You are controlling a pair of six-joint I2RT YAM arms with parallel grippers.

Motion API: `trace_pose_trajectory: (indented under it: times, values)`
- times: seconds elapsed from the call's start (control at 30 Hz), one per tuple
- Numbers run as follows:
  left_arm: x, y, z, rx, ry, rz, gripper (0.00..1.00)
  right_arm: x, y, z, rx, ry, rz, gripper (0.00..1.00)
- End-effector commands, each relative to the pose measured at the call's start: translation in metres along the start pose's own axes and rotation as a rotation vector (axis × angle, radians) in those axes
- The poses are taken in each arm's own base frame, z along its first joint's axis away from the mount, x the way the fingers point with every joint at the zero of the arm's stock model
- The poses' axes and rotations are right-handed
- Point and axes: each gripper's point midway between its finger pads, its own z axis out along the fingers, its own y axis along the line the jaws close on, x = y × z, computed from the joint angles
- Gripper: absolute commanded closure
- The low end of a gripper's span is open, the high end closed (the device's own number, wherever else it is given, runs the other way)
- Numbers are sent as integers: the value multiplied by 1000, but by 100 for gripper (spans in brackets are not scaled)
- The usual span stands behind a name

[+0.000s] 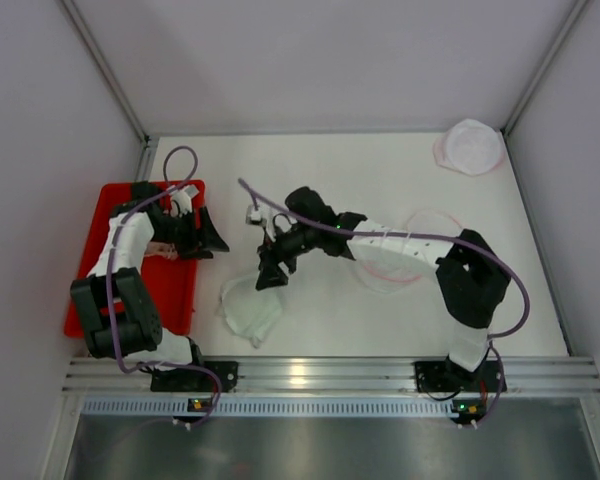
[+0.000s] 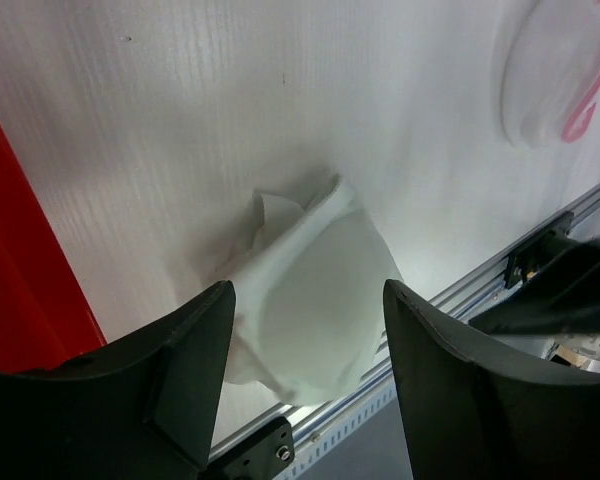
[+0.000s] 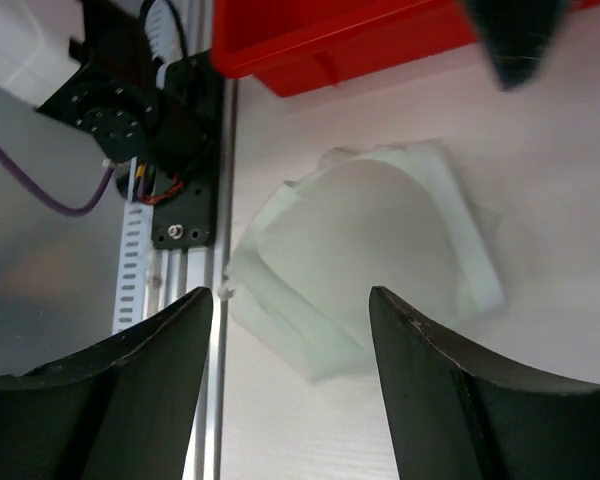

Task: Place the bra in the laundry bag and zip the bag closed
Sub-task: Adjust the bra at the center of the board.

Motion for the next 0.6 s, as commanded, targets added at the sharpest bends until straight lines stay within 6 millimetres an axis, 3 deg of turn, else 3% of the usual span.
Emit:
trace_pose_trajectory:
  times: [0.0,0.07,0.1,0.13,0.23,0.27,0.37,0.43,0.47,0.57]
  values:
    - [-18,-11,-15,-14,-57,82,33,-51,-21,-48,-1,-197,69,35]
    - [-19,-10,-18,-28,-58,90,33,-44,-34,-50,14,-206,161,38]
    - [-21,-10,-20,-34,-61,96,34,-50,-51,-57,57,-255,162,39]
    - [-21,-10,-22,-43,-61,110,34,-45,-59,-57,75,-256,193,41]
    - [-22,-9,-26,-67,-71,132,34,-31,-86,-45,152,-225,241,46]
    - [-21,-10,-27,-62,-71,133,34,-28,-95,-31,163,-201,287,44]
    - [-23,-17,-31,-47,-85,144,34,-3,-102,-2,154,-117,488,38]
    - [-27,-21,-37,-57,-109,161,34,11,-99,4,148,-94,565,29]
    - [-28,-23,-39,-59,-117,173,34,25,-96,6,152,-69,641,19]
    - [-34,-29,-47,-65,-150,208,34,47,-84,9,134,-23,771,12]
